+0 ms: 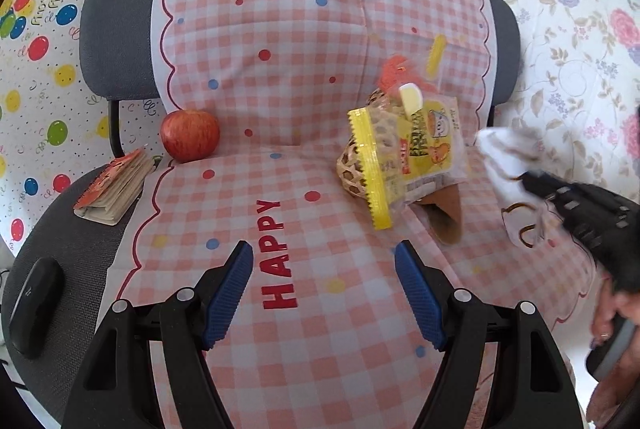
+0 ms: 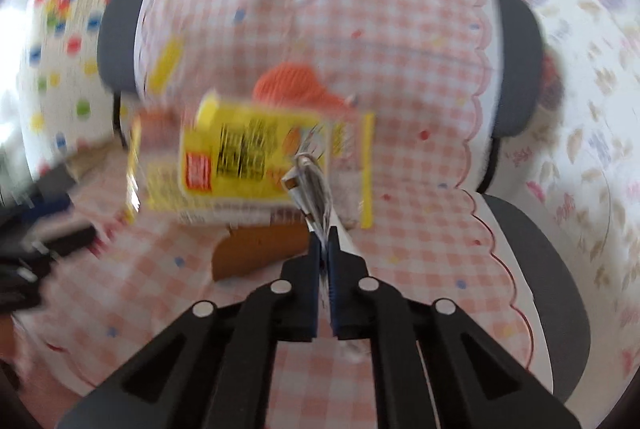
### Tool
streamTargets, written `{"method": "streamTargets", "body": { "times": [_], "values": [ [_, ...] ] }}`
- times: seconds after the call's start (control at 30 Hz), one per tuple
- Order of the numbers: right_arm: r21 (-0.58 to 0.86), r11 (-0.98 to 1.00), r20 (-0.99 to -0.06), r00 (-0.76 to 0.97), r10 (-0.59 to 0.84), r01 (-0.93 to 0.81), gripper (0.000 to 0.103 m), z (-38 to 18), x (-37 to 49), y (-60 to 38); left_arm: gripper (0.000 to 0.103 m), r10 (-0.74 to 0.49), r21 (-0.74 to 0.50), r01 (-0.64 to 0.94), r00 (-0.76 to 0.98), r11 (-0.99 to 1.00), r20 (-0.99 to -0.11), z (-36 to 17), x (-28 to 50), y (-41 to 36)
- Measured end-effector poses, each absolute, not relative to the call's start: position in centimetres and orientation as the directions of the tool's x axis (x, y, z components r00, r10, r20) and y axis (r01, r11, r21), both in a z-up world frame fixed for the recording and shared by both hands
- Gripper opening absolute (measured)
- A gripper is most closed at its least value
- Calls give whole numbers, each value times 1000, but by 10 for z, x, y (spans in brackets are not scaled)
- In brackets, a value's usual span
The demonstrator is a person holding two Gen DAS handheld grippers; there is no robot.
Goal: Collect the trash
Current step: 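Grasp the white folded paper with the right tool, then grasp the clear yellow-edged snack bag with the left tool while the right tool holds the paper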
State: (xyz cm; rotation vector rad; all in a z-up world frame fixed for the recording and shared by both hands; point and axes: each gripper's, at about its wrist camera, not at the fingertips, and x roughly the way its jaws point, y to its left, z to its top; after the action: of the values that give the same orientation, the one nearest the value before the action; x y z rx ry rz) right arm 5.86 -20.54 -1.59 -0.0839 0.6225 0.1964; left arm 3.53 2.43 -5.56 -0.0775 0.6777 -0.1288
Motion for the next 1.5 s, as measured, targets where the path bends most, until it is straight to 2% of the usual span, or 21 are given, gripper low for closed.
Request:
{"method": "streamTargets", "body": {
  "times": [0.17, 0.27, 0.4, 0.5, 0.57, 0.63, 0.9, 0.97, 1.03, 1.1, 1.13, 1.17, 1.4, 1.5],
  "values": [
    [125, 974, -558, 798, 227, -190, 3, 0, 26, -227, 74, -180, -130, 127, 763, 983, -621, -51, 39, 15],
    [151, 970, -558, 793, 245, -193, 3, -2, 12, -227, 74, -197, -127, 151, 764, 980, -614, -48, 50, 8],
    [136, 973, -569, 789, 230, -186, 3, -14, 6, -223, 71, -247, -170, 180, 749, 969, -615, -46, 71, 5],
    [158, 970, -574, 782, 241, -182, 3, -22, 8, -224, 63, -277, -205, 189, 740, 960, -613, -44, 91, 4],
    [158, 971, -576, 782, 238, -179, 3, -24, 9, -225, 61, -289, -212, 199, 736, 957, -613, -44, 100, 3],
    [165, 970, -575, 782, 243, -180, 3, -25, 11, -227, 52, -291, -199, 213, 730, 957, -618, -43, 111, -2],
    [181, 968, -573, 782, 247, -173, 3, -29, 13, -235, 52, -320, -169, 276, 717, 946, -619, -39, 135, -15],
    [183, 968, -572, 782, 247, -171, 3, -29, 12, -237, 45, -316, -151, 287, 717, 946, -621, -38, 133, -19],
    [184, 968, -572, 783, 245, -169, 3, -28, 11, -237, 31, -314, -136, 296, 717, 945, -623, -37, 130, -22],
    [182, 969, -571, 784, 243, -168, 3, -27, 10, -237, 22, -325, -132, 314, 712, 940, -623, -37, 126, -25],
    [181, 969, -570, 785, 242, -167, 3, -27, 9, -236, 13, -339, -135, 330, 706, 934, -622, -36, 122, -27],
    [181, 969, -570, 785, 241, -166, 3, -27, 8, -236, 10, -348, -137, 340, 703, 931, -621, -37, 120, -27],
    [158, 980, -529, 828, 186, -119, 3, -14, -10, -243, 7, -390, -130, 386, 737, 913, -553, -27, 73, -32],
    [161, 983, -510, 845, 163, -92, 3, -6, -19, -251, 7, -431, -133, 425, 753, 896, -497, -17, 35, -35]
  ]
}}
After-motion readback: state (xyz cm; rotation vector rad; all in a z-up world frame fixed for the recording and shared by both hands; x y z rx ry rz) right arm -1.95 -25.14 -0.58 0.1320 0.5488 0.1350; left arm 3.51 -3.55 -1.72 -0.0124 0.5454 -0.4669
